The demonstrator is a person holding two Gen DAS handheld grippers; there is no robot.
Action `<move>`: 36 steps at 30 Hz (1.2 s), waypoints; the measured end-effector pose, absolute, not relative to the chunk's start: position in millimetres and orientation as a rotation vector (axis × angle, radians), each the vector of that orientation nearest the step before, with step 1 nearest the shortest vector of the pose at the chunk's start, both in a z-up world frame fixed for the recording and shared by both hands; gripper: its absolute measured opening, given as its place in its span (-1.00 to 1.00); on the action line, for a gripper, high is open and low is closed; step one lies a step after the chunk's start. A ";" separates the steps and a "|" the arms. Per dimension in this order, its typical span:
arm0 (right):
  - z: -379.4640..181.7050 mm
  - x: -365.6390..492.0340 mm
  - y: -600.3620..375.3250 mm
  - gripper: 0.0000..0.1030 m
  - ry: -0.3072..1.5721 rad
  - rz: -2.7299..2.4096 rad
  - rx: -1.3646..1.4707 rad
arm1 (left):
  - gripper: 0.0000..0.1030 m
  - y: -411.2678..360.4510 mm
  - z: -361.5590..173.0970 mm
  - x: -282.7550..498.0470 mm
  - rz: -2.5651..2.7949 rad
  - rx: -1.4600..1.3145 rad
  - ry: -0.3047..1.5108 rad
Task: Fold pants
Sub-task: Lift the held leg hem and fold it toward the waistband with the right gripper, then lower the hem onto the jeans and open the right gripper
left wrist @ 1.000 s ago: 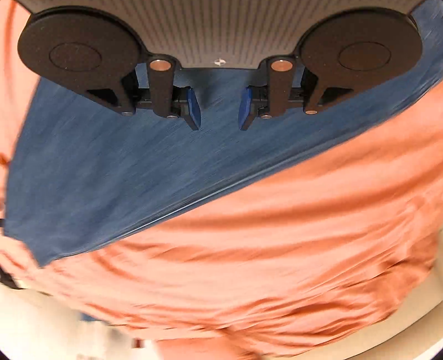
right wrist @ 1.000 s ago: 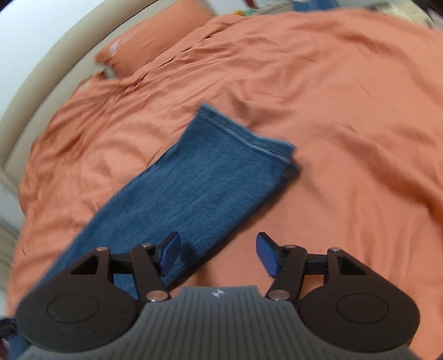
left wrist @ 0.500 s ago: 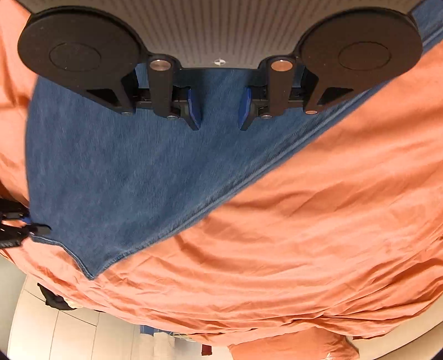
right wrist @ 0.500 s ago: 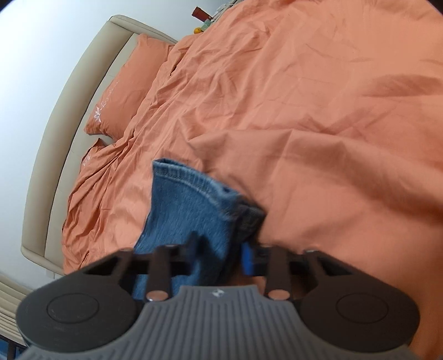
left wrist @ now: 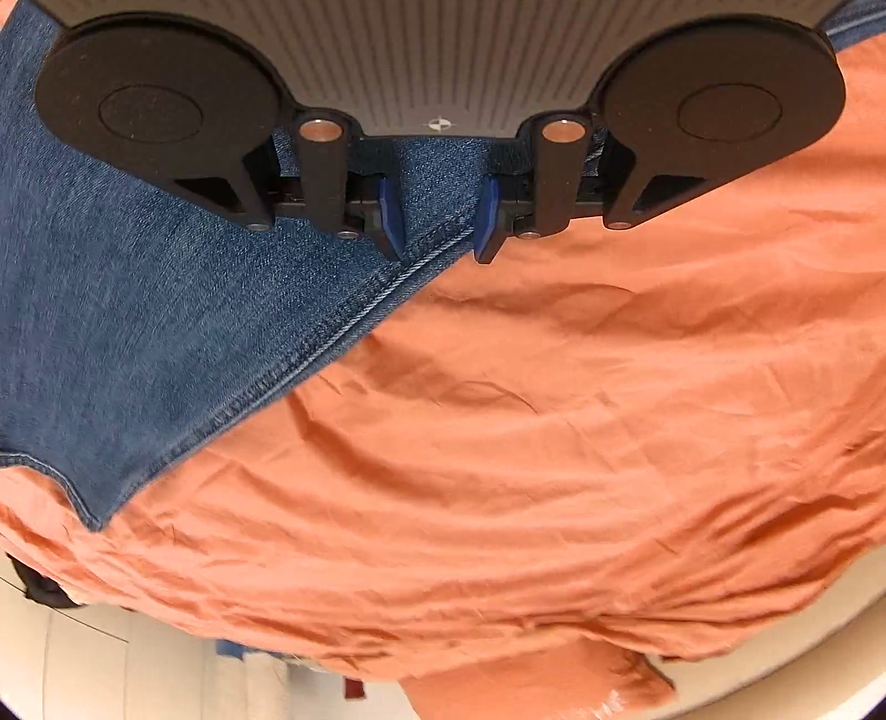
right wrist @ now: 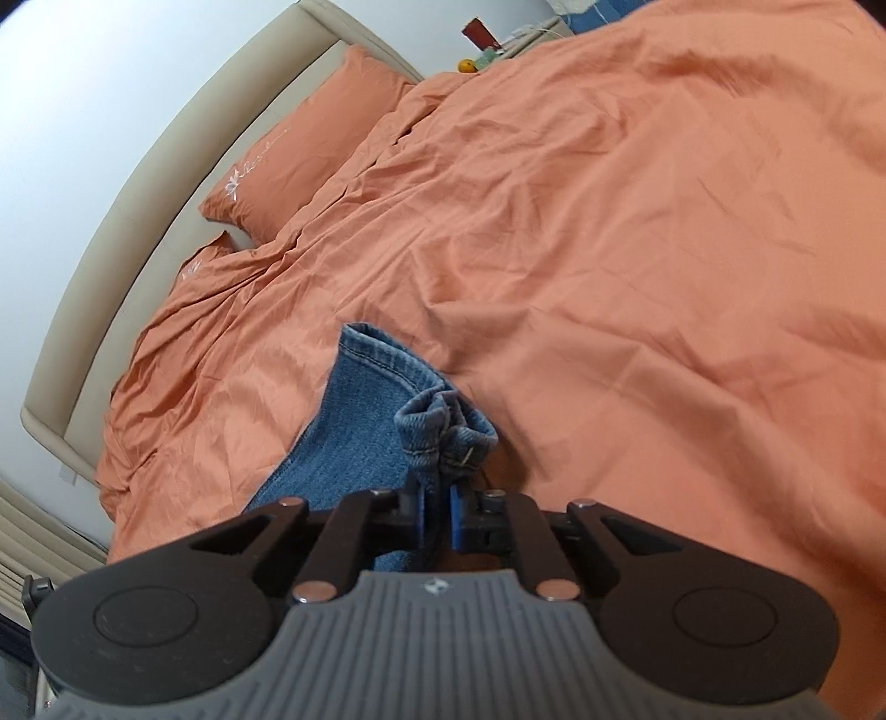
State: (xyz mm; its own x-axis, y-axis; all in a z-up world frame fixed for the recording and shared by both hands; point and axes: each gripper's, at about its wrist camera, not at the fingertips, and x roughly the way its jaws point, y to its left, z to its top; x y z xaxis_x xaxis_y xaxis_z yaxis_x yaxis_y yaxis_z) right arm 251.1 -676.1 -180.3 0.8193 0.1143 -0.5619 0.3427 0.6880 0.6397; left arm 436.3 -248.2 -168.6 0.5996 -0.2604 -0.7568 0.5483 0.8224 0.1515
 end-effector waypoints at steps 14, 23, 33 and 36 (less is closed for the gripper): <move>-31.4 273.0 -558.3 -0.95 0.488 0.051 0.473 | -0.36 -150.4 -90.3 337.5 -0.448 0.113 0.793; -2.7 288.8 -371.9 -0.95 0.557 0.272 0.293 | -0.36 -36.1 -55.4 296.8 -0.333 -0.034 0.809; -123.8 253.0 -184.0 -0.94 0.916 0.454 -0.136 | -0.37 49.5 -93.9 264.5 -0.278 -0.237 0.907; -154.7 239.7 -169.0 -0.92 0.968 0.459 -0.261 | -0.37 60.6 -105.6 262.2 -0.279 -0.294 0.912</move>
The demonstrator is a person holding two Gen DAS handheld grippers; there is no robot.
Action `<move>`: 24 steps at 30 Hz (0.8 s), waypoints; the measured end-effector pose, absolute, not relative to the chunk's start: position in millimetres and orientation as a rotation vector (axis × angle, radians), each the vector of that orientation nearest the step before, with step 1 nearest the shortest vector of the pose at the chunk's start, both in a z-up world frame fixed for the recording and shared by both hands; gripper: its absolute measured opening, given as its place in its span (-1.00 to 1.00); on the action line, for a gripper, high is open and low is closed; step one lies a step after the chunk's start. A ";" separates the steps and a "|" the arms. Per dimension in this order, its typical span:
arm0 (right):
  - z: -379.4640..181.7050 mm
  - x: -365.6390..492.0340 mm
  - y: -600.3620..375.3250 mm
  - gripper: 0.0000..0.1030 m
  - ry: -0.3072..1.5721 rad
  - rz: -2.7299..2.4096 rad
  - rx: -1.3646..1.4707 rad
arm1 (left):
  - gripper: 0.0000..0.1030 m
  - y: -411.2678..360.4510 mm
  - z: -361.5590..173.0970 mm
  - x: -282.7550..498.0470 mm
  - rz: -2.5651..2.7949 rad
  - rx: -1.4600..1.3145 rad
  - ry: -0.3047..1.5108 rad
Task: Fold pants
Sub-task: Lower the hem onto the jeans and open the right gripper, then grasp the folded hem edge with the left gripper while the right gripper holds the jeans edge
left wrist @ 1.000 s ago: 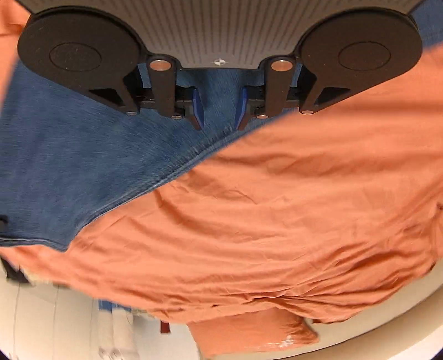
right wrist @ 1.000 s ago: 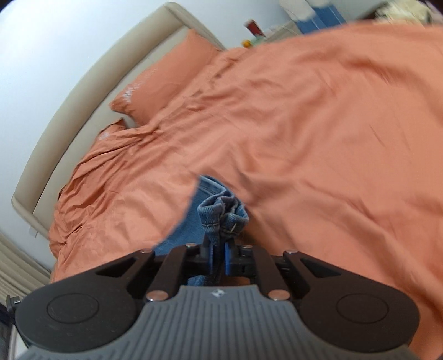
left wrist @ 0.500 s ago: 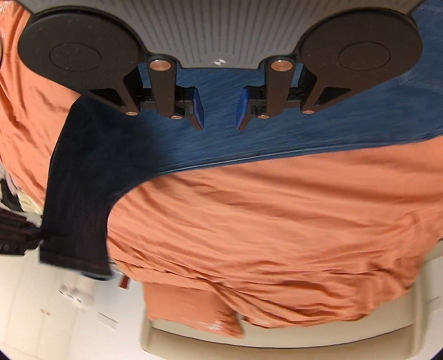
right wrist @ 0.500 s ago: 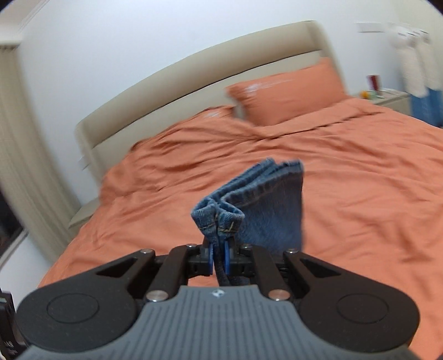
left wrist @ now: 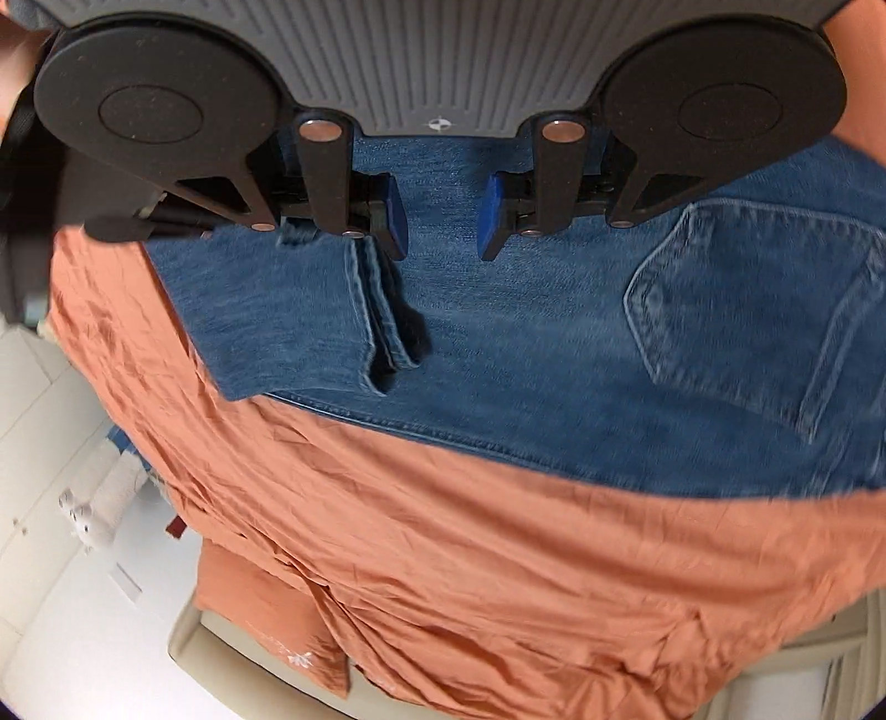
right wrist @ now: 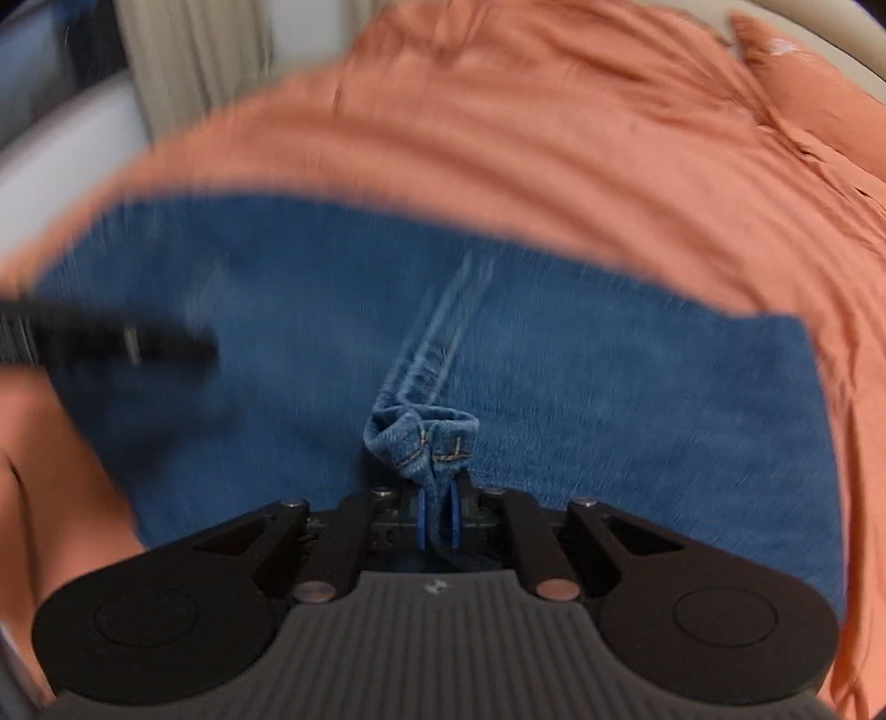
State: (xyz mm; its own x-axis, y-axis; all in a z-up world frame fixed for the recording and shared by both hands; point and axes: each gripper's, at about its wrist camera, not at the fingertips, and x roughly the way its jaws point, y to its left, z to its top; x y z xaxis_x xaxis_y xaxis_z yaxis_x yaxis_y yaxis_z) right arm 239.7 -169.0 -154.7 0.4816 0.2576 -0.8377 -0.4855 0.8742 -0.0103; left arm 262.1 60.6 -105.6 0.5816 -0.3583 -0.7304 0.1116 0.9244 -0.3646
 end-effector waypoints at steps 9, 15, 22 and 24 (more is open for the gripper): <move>-136.2 247.6 -178.9 -0.33 1.046 0.534 -0.214 | -0.35 75.5 -114.7 268.3 -0.334 -0.420 0.887; -103.8 253.7 -213.6 0.01 1.058 0.541 -0.027 | -0.34 74.3 -121.2 283.4 -0.404 -0.550 0.908; -105.2 276.7 -247.1 -0.10 1.006 0.379 -0.055 | -0.32 57.9 -155.1 340.3 -0.429 -0.698 0.994; -107.8 278.2 -261.0 -0.11 0.985 0.358 -0.055 | -0.32 52.8 -167.1 353.4 -0.420 -0.721 1.000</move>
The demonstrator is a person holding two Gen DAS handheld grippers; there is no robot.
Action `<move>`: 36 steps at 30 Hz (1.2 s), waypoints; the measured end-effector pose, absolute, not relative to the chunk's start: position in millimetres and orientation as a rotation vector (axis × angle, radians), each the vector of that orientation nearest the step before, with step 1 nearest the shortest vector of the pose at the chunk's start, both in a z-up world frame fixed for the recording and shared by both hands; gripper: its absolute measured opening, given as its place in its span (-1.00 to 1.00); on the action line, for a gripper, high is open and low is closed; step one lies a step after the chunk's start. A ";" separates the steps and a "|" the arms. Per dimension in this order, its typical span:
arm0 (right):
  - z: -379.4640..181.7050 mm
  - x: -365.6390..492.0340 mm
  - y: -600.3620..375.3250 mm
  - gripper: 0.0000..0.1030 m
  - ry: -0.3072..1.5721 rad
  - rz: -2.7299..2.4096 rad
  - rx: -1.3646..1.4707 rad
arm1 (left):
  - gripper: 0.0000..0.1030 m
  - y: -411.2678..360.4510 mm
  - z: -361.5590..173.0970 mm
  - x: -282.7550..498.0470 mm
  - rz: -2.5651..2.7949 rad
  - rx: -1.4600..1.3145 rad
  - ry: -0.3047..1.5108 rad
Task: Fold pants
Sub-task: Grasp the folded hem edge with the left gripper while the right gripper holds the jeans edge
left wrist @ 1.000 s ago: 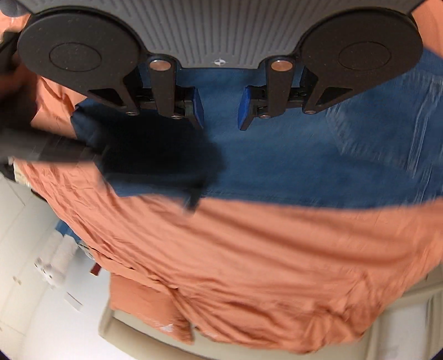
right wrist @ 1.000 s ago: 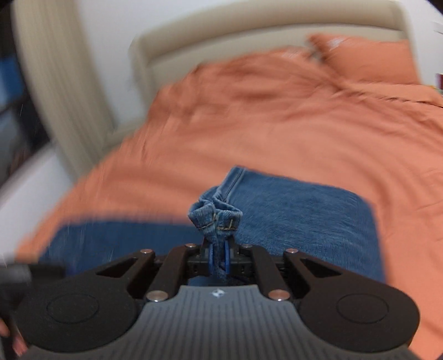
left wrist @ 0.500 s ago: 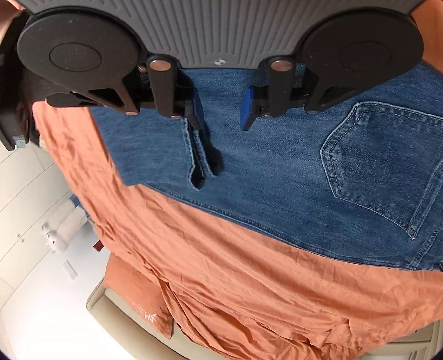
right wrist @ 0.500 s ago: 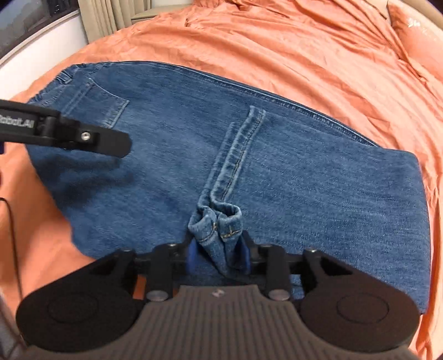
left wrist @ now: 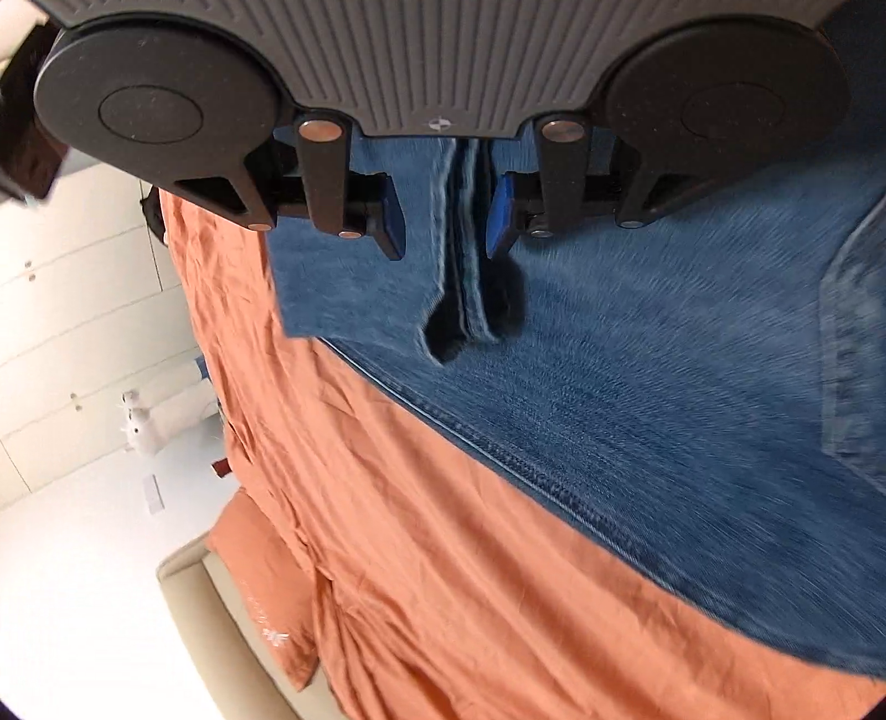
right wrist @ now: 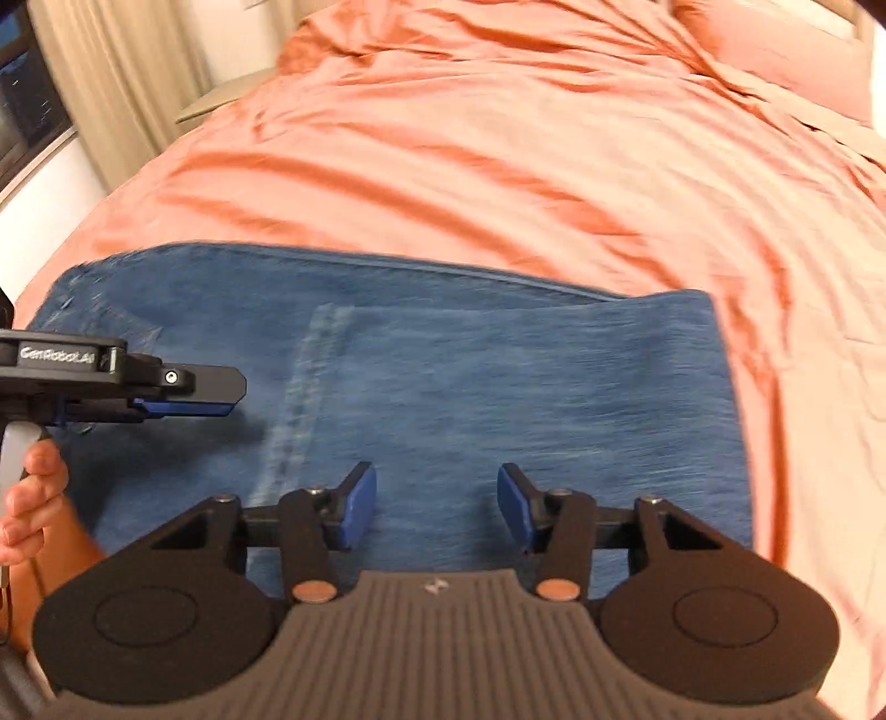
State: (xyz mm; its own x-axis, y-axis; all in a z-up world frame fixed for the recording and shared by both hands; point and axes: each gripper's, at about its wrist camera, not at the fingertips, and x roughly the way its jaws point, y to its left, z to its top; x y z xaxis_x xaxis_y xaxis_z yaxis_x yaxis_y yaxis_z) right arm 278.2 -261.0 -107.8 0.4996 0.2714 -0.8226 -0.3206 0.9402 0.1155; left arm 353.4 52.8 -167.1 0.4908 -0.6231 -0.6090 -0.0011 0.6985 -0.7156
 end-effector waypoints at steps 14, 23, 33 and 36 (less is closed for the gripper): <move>-114.5 283.7 -383.7 -0.50 0.841 0.207 0.016 | -0.88 9.9 -111.4 342.2 -0.503 -0.457 0.683; -119.6 329.5 -383.4 -0.82 0.811 0.244 0.015 | -0.88 19.9 -131.2 370.9 -0.407 -0.325 0.804; -162.1 418.2 -362.7 -0.91 0.869 0.202 -0.043 | -0.86 16.3 -174.1 389.0 -0.363 -0.295 0.899; -178.0 432.9 -366.3 -1.00 0.906 0.190 -0.031 | -0.86 16.0 -175.4 392.0 -0.368 -0.287 0.908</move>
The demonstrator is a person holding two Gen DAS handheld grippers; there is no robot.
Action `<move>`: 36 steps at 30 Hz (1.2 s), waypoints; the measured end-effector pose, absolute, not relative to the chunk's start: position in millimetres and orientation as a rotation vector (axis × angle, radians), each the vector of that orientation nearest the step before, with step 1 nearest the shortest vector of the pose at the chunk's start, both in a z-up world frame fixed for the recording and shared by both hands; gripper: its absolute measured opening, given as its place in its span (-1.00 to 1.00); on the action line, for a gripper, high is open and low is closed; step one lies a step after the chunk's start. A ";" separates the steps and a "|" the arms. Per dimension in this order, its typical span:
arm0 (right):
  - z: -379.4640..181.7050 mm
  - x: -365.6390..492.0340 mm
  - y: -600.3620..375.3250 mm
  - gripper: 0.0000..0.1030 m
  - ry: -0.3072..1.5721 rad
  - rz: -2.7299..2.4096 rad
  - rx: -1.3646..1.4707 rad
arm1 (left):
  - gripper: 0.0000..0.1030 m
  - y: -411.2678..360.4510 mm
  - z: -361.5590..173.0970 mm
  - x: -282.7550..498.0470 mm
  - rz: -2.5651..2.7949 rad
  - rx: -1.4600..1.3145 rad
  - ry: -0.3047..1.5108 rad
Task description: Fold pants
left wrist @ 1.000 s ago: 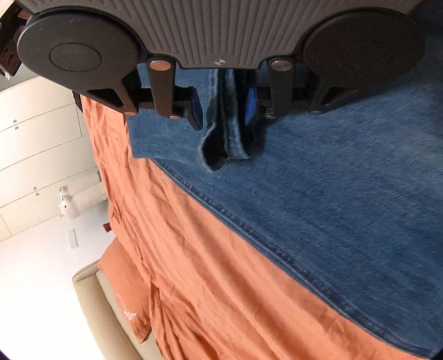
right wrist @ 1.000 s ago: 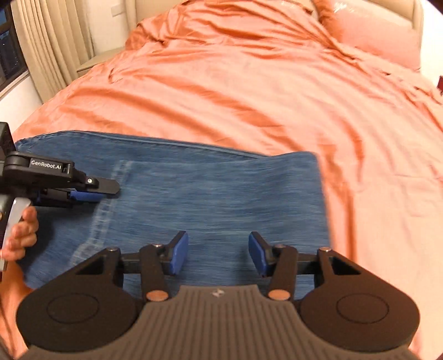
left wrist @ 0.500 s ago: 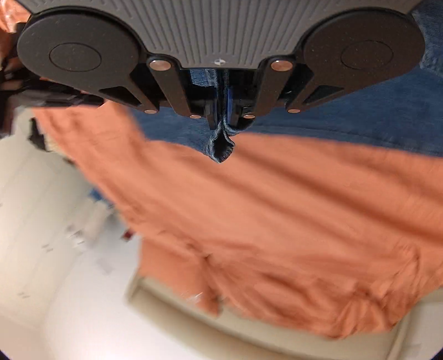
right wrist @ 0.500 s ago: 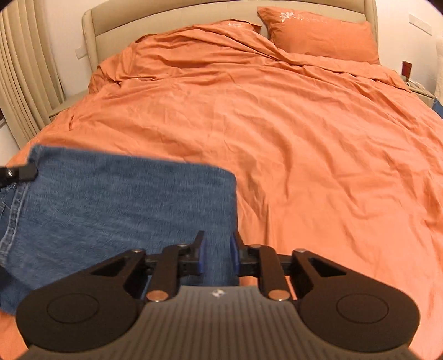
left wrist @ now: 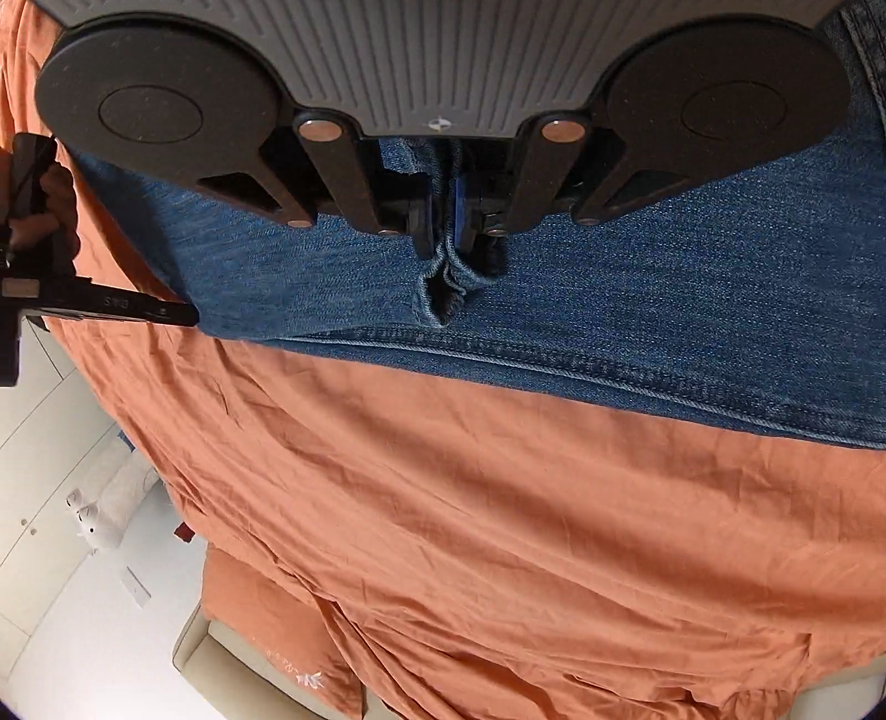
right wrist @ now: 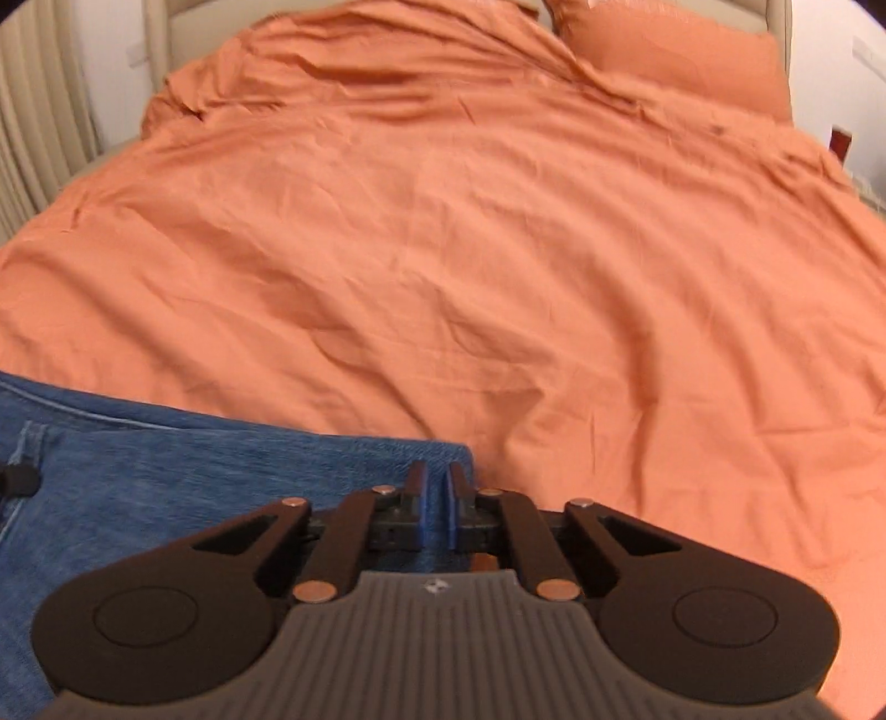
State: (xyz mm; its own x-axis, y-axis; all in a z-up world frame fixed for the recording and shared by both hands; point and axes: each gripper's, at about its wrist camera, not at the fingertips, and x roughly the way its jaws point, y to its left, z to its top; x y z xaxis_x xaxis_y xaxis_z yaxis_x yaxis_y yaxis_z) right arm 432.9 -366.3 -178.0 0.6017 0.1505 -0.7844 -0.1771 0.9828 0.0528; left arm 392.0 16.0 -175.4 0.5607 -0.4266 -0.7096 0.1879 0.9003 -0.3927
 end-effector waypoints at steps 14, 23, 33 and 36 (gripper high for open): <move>-129.3 320.3 -373.0 -1.00 0.874 0.356 -0.122 | -0.64 -2.2 -118.6 320.7 -0.375 -0.142 0.858; -145.3 251.6 -360.7 -1.00 0.912 0.410 -0.249 | -0.64 -17.1 -144.7 282.9 -0.318 -0.100 0.925; -178.2 261.4 -353.2 -1.00 1.005 0.431 -0.287 | -0.58 -22.2 -161.2 276.7 -0.285 -0.086 0.944; -176.5 261.0 -349.1 -1.00 1.012 0.429 -0.319 | -0.49 -13.3 -158.7 273.6 -0.285 -0.151 0.944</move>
State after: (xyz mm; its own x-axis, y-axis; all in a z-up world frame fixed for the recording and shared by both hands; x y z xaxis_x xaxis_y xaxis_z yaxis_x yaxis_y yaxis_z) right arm 261.0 -349.1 -176.5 0.4589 0.1969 -0.8664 -0.4856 0.8722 -0.0590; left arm 273.6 -13.3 -158.7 0.5525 -0.3054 -0.7755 0.1740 0.9522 -0.2511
